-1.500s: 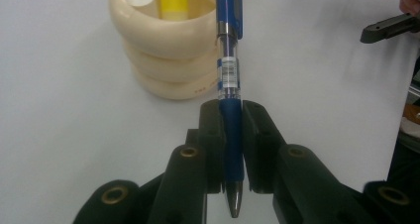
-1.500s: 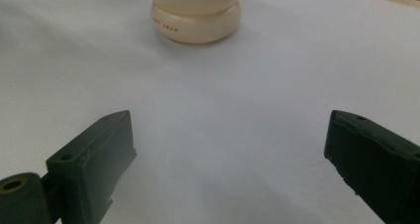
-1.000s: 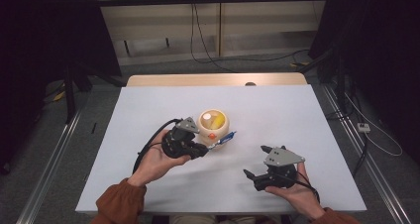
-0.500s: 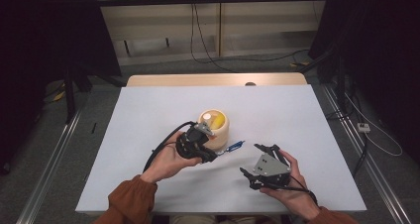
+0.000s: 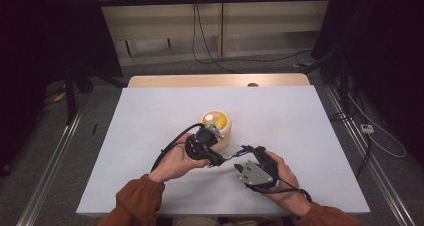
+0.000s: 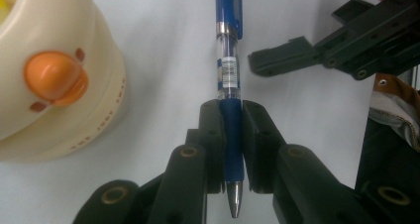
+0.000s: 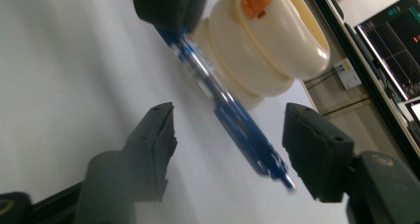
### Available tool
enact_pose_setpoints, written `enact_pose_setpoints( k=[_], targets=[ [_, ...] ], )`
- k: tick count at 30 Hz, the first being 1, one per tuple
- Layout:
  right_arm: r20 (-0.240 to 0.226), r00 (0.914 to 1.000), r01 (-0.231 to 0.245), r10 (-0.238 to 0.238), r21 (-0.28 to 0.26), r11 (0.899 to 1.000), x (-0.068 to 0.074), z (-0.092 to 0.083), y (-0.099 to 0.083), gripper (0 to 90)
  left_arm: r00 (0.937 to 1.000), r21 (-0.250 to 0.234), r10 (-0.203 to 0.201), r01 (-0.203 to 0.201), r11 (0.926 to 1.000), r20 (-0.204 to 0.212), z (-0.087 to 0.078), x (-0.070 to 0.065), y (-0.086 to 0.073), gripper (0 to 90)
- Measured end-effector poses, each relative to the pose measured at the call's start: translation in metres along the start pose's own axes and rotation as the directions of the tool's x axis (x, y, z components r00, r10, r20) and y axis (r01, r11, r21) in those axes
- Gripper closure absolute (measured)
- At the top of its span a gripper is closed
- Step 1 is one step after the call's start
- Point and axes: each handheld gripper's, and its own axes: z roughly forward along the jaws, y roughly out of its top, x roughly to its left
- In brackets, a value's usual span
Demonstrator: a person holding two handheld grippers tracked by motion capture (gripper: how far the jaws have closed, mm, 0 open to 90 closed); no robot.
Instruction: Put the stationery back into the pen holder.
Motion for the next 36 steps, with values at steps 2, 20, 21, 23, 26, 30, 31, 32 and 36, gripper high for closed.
enact_pose_setpoints(
  k=[2,20,21,23,26,30,31,32,36],
  targets=[
    [0.004,0.9993,0.036,-0.036,-0.004,0.999,0.002,0.002,0.002,42.8,1.0000,0.000,-0.003,0.003,1.0000,0.004,0.002,-0.001,0.002,80.3],
    [0.053,0.9451,0.321,-0.322,0.028,0.947,0.019,0.008,0.007,75.1,0.9993,-0.013,-0.016,0.016,0.9998,0.035,0.009,-0.004,0.005,80.2],
    [0.051,0.9451,0.321,-0.323,0.033,0.946,0.019,0.008,0.006,76.7,0.9989,-0.028,-0.026,0.027,0.9992,0.039,0.009,-0.003,0.005,80.1],
    [0.038,0.9471,0.318,-0.319,0.030,0.948,0.019,0.009,0.005,80.3,0.9980,-0.057,-0.042,0.045,0.9974,0.046,0.007,-0.001,0.003,79.7],
    [0.040,0.9548,0.294,-0.294,0.022,0.956,0.017,0.008,0.004,80.3,0.9978,-0.066,-0.063,0.064,0.9958,0.019,0.005,-0.001,-0.001,69.6],
    [0.036,0.9719,0.232,-0.233,0.015,0.973,0.009,0.005,0.001,80.4,0.9977,-0.106,-0.068,0.067,0.9921,0.000,0.001,-0.003,-0.011,58.4],
    [0.038,0.9779,0.205,-0.206,0.014,0.979,0.007,0.004,0.000,80.4,0.9970,-0.120,-0.076,0.074,0.9901,-0.013,-0.001,-0.004,-0.013,55.9],
    [0.034,0.9807,0.192,-0.192,0.015,0.981,0.005,0.004,-0.001,80.4,0.9965,-0.134,-0.078,0.074,0.9883,-0.030,-0.003,-0.004,-0.016,52.6],
    [0.021,0.9960,0.087,-0.086,-0.005,0.996,-0.003,0.002,-0.004,80.4,0.9940,-0.189,-0.084,0.069,0.9795,-0.070,-0.013,-0.005,-0.032,48.4]
  ],
)
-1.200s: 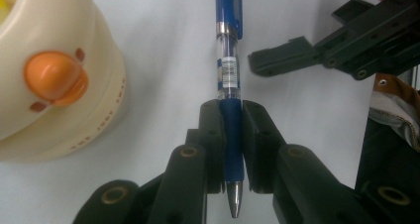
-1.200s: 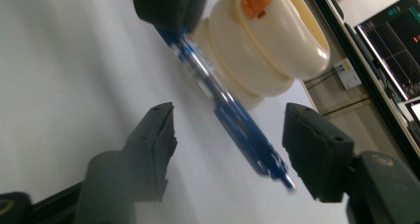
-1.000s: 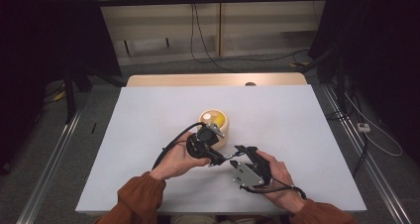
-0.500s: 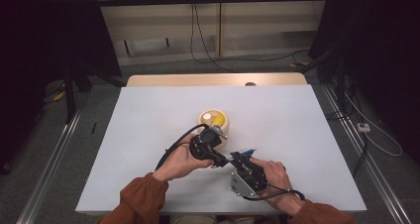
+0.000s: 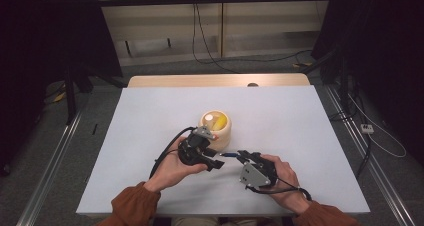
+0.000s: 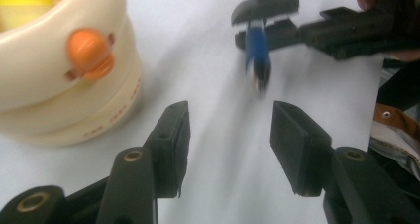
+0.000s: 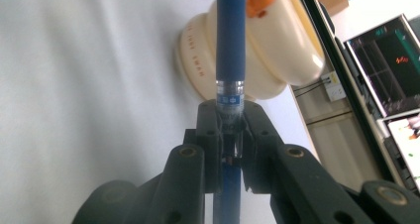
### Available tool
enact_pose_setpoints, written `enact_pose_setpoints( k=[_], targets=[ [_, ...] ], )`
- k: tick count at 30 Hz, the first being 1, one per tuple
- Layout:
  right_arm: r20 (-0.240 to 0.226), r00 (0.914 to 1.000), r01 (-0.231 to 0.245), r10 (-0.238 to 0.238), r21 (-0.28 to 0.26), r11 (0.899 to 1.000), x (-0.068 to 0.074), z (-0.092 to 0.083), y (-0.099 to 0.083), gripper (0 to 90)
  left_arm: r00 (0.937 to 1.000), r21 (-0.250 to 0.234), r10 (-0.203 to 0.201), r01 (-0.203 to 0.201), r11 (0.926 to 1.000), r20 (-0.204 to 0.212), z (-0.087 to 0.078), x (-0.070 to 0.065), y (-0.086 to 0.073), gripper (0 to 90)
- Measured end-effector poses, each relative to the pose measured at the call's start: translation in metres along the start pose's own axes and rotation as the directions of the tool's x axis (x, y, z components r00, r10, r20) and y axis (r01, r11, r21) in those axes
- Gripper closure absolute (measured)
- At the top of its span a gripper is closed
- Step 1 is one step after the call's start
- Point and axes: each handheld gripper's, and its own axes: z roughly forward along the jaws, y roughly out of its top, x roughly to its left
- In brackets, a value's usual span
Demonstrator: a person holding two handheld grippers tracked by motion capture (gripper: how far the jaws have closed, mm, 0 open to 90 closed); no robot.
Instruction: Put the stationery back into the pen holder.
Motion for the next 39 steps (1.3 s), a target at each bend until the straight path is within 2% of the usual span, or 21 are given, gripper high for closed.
enact_pose_setpoints(
  k=[4,6,8,11,14,17,19,20,21,22,24,25,28,29,31,33,34,36,37,38,39],
  targets=[
    [-0.021,0.9934,-0.113,0.113,-0.018,0.993,-0.009,0.000,-0.003,80.3,0.9987,-0.043,-0.025,0.023,0.9988,-0.045,-0.010,0.005,-0.015,38.2],
    [-0.047,0.9784,-0.203,0.201,-0.041,0.978,-0.015,-0.001,-0.005,80.3,0.9984,-0.054,-0.031,0.028,0.9981,-0.048,-0.013,0.007,-0.023,37.0],
    [-0.053,0.9664,-0.254,0.252,-0.055,0.966,-0.021,-0.001,-0.005,80.4,0.9969,-0.063,-0.024,0.019,0.9978,-0.075,-0.017,0.010,-0.031,34.6],
    [-0.074,0.9345,-0.354,0.348,-0.088,0.931,-0.032,-0.001,-0.005,80.4,0.9898,-0.077,-0.017,0.007,0.9970,-0.142,-0.021,0.013,-0.041,24.4],
    [-0.093,0.8986,-0.437,0.429,-0.115,0.892,-0.041,0.000,-0.005,80.4,0.9828,-0.142,-0.056,0.031,0.9894,-0.176,-0.032,0.016,-0.053,21.2],
    [-0.127,0.8503,-0.525,0.511,-0.140,0.839,-0.050,0.002,-0.004,80.4,0.9741,-0.179,-0.073,0.035,0.9832,-0.214,-0.041,0.016,-0.063,16.9],
    [-0.135,0.8281,-0.560,0.544,-0.160,0.813,-0.056,0.003,-0.002,80.3,0.9660,-0.201,-0.074,0.024,0.9794,-0.247,-0.047,0.016,-0.070,14.4],
    [-0.148,0.8082,-0.588,0.570,-0.169,0.791,-0.060,0.004,-0.001,80.4,0.9644,-0.211,-0.078,0.024,0.9772,-0.253,-0.049,0.017,-0.074,13.4],
    [-0.157,0.7966,-0.604,0.584,-0.176,0.777,-0.064,0.004,0.001,80.3,0.9610,-0.235,-0.097,0.034,0.9714,-0.259,-0.051,0.019,-0.078,12.5],
    [-0.157,0.7966,-0.604,0.584,-0.179,0.776,-0.068,0.005,0.003,80.3,0.9554,-0.258,-0.113,0.040,0.9653,-0.273,-0.054,0.021,-0.083,12.4],
    [-0.171,0.7889,-0.614,0.590,-0.191,0.766,-0.075,0.008,0.008,80.3,0.9535,-0.271,-0.126,0.049,0.9614,-0.274,-0.057,0.024,-0.089,11.9],
    [-0.178,0.7821,-0.623,0.597,-0.200,0.756,-0.079,0.009,0.011,80.3,0.9466,-0.279,-0.140,0.056,0.9586,-0.290,-0.058,0.025,-0.092,10.7],
    [-0.198,0.7625,-0.647,0.616,-0.236,0.725,-0.091,0.013,0.020,80.3,0.9394,-0.302,-0.152,0.056,0.9517,-0.307,-0.060,0.026,-0.103,7.3],
    [-0.206,0.7518,-0.659,0.626,-0.243,0.711,-0.095,0.014,0.022,80.3,0.9393,-0.299,-0.155,0.060,0.9525,-0.306,-0.061,0.026,-0.107,6.4],
    [-0.204,0.7451,-0.667,0.635,-0.247,0.703,-0.102,0.018,0.027,80.3,0.9379,-0.323,-0.193,0.095,0.9415,-0.288,-0.063,0.023,-0.115,6.1],
    [-0.210,0.7294,-0.684,0.651,-0.255,0.684,-0.107,0.024,0.030,80.3,0.9377,-0.329,-0.195,0.094,0.9395,-0.288,-0.065,0.021,-0.119,6.0],
    [-0.209,0.7288,-0.684,0.652,-0.260,0.681,-0.109,0.027,0.031,80.3,0.9373,-0.342,-0.197,0.092,0.9350,-0.287,-0.065,0.020,-0.122,5.5],
    [-0.216,0.7138,-0.699,0.666,-0.268,0.662,-0.112,0.031,0.034,80.3,0.9373,-0.342,-0.178,0.068,0.9371,-0.300,-0.064,0.019,-0.124,5.5],
    [-0.220,0.7073,-0.706,0.672,-0.274,0.653,-0.113,0.032,0.035,80.3,0.9394,-0.343,-0.181,0.074,0.9363,-0.291,-0.063,0.019,-0.126,5.5],
    [-0.228,0.6952,-0.717,0.682,-0.282,0.637,-0.115,0.034,0.036,80.3,0.9407,-0.350,-0.185,0.078,0.9336,-0.284,-0.062,0.020,-0.127,5.5],
    [-0.231,0.6911,-0.721,0.685,-0.288,0.631,-0.115,0.035,0.037,80.3,0.9393,-0.346,-0.184,0.077,0.9349,-0.289,-0.062,0.021,-0.129,5.5]
  ],
)
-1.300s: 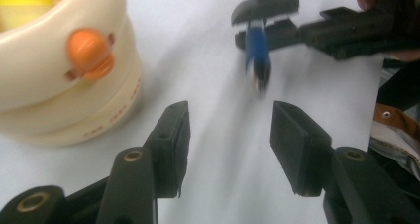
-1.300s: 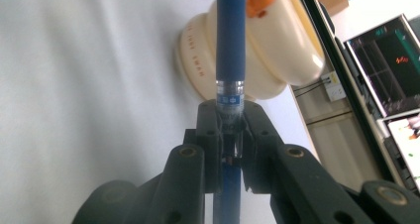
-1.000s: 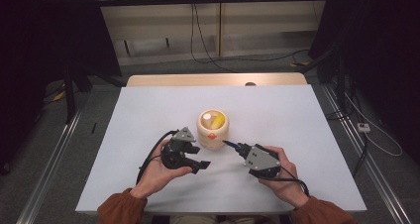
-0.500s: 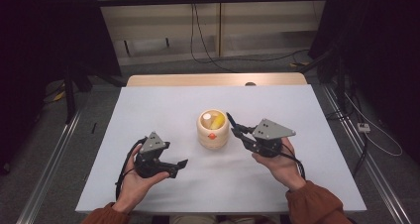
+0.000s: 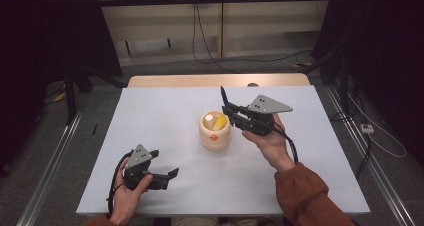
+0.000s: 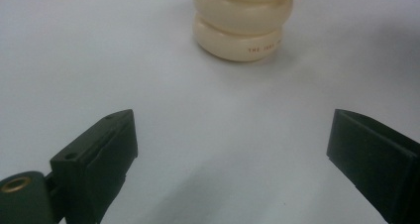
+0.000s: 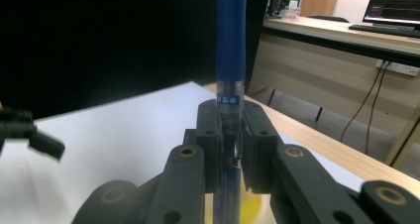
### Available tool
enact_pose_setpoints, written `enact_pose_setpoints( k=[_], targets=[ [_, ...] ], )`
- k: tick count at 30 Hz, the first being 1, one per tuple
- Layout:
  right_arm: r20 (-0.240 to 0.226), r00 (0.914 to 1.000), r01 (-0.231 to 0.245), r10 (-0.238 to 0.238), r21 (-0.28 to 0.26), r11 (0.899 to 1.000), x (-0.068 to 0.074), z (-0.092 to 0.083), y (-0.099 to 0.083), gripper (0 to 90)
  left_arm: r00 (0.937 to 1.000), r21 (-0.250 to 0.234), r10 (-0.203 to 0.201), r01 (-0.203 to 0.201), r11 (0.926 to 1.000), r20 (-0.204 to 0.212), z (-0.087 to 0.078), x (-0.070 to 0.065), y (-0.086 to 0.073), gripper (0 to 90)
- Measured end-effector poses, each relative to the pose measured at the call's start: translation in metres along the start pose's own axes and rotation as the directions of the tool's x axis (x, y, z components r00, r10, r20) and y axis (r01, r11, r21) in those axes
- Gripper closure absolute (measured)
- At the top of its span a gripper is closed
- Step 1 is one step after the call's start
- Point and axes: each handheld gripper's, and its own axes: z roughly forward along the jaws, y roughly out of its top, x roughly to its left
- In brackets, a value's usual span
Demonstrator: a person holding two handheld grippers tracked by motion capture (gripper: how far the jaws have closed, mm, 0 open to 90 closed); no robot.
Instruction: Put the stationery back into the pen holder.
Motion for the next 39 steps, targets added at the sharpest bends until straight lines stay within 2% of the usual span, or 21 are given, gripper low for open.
enact_pose_setpoints(
  k=[1,2,4,8,14,17,18,21,23,24,26,35,39],
  targets=[
    [0.002,1.0000,-0.008,0.008,-0.006,1.000,0.000,0.002,0.001,80.2,0.9997,-0.003,-0.018,0.018,0.9998,-0.018,0.000,0.000,-0.002,5.5],
    [-0.001,0.9998,-0.019,0.019,-0.011,1.000,0.000,0.004,0.001,80.3,0.9991,-0.008,-0.012,0.011,0.9999,-0.040,0.000,0.002,-0.004,5.5],
    [-0.002,0.9991,-0.043,0.043,-0.029,0.999,-0.002,0.009,0.000,80.3,0.9982,-0.015,-0.027,0.026,0.9995,-0.053,-0.002,0.004,-0.006,5.3],
    [-0.007,0.9960,-0.090,0.090,-0.021,0.996,-0.007,0.020,-0.008,80.3,0.9970,-0.035,-0.041,0.038,0.9986,-0.066,-0.006,0.008,-0.007,5.3],
    [0.007,0.9891,-0.147,0.147,-0.025,0.989,-0.013,0.033,-0.016,80.3,0.9958,-0.029,-0.059,0.057,0.9979,-0.070,-0.005,0.012,-0.008,5.4],
    [0.026,0.9898,-0.140,0.140,-0.010,0.990,-0.015,0.036,-0.020,80.3,0.9966,-0.017,-0.045,0.044,0.9989,-0.069,-0.004,0.012,-0.009,5.3],
    [0.029,0.9902,-0.136,0.137,-0.007,0.991,-0.015,0.037,-0.022,80.3,0.9967,-0.023,-0.053,0.051,0.9984,-0.062,-0.004,0.012,-0.009,5.3],
    [0.024,0.9909,-0.133,0.133,0.004,0.991,-0.012,0.038,-0.025,80.2,0.9966,-0.018,-0.050,0.049,0.9986,-0.065,-0.003,0.013,-0.009,5.3],
    [0.022,0.9908,-0.134,0.134,-0.003,0.991,-0.013,0.038,-0.028,80.2,0.9966,-0.003,-0.034,0.034,0.9994,-0.075,-0.003,0.013,-0.009,5.3],
    [0.024,0.9904,-0.136,0.136,-0.003,0.991,-0.014,0.038,-0.029,80.2,0.9975,0.012,-0.024,0.025,0.9996,-0.066,-0.003,0.014,-0.009,5.3],
    [0.033,0.9878,-0.152,0.152,0.004,0.988,-0.016,0.038,-0.032,80.2,0.9974,0.000,-0.038,0.038,0.9993,-0.061,-0.002,0.013,-0.009,5.3],
    [0.049,0.9863,-0.159,0.158,0.026,0.987,-0.017,0.037,-0.042,79.5,0.9975,0.002,-0.037,0.037,0.9993,-0.061,-0.001,0.014,-0.009,5.3],
    [0.064,0.9848,-0.164,0.162,0.028,0.986,-0.018,0.035,-0.044,69.8,0.9973,0.002,-0.039,0.039,0.9992,-0.063,-0.001,0.013,-0.009,5.3]
  ],
)
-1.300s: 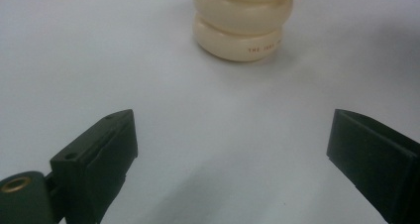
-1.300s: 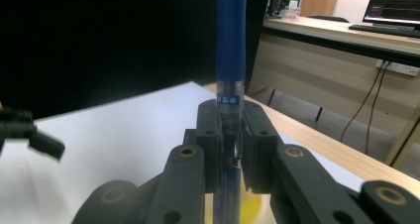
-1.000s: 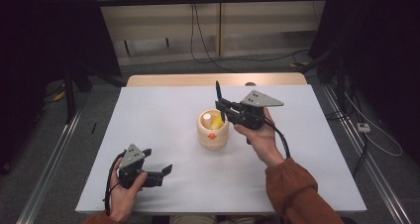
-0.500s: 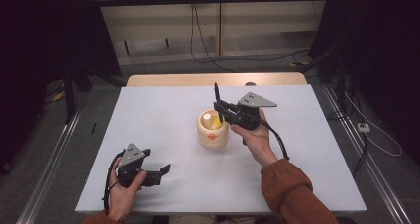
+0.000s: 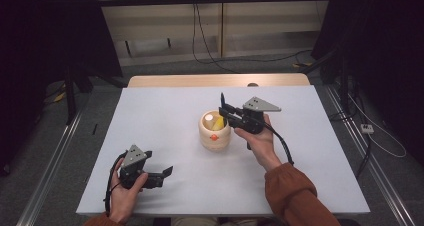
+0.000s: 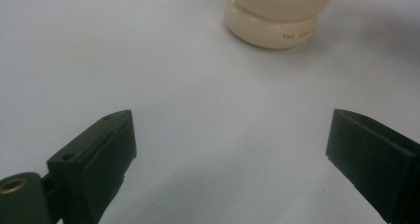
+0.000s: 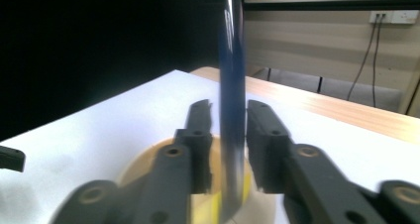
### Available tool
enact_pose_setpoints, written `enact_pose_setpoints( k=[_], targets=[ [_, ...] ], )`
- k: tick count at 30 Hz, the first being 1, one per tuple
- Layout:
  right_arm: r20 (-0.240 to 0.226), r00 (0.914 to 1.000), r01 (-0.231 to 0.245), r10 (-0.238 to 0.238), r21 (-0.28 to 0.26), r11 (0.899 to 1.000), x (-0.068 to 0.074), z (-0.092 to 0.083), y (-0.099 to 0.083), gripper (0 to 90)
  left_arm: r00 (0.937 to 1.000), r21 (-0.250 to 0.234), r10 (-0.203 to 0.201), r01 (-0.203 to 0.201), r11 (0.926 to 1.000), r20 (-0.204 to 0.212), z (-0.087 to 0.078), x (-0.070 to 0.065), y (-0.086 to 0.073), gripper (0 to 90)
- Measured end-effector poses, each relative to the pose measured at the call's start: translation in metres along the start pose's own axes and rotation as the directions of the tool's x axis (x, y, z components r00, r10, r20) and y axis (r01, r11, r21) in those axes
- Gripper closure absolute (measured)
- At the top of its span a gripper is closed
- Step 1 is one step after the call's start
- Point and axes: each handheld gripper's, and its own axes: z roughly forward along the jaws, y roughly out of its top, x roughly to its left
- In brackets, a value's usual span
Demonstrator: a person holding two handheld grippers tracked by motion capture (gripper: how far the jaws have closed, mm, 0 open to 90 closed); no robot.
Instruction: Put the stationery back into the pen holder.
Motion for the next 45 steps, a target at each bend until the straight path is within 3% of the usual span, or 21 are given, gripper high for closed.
enact_pose_setpoints(
  k=[4,13,18,22,32,45],
  targets=[
    [0.014,0.9999,-0.003,0.003,0.002,1.000,-0.001,-0.002,0.002,53.5,1.0000,0.005,0.006,-0.006,1.0000,0.004,0.000,0.000,0.000,5.3],
    [0.028,0.9992,0.028,-0.029,0.039,0.999,-0.002,-0.009,0.006,28.4,1.0000,-0.001,0.003,-0.003,1.0000,0.002,0.000,0.000,0.000,5.3],
    [0.045,0.9982,0.035,-0.039,0.080,0.996,-0.003,-0.021,0.007,17.0,1.0000,-0.006,0.000,0.000,1.0000,0.006,0.000,0.000,0.001,5.3],
    [0.058,0.9966,0.050,-0.058,0.135,0.990,-0.005,-0.031,0.005,14.6,1.0000,-0.026,-0.004,0.004,0.9997,0.007,-0.003,-0.001,0.002,5.4],
    [0.072,0.9960,0.040,-0.054,0.184,0.982,-0.009,-0.062,-0.006,12.2,0.9999,-0.024,-0.010,0.010,0.9997,0.002,-0.003,-0.001,0.001,5.4],
    [0.130,0.9888,0.046,-0.073,0.200,0.979,-0.013,-0.103,-0.033,9.5,0.9998,-0.027,-0.016,0.016,0.9995,-0.011,-0.004,-0.001,0.002,5.4]
  ],
)
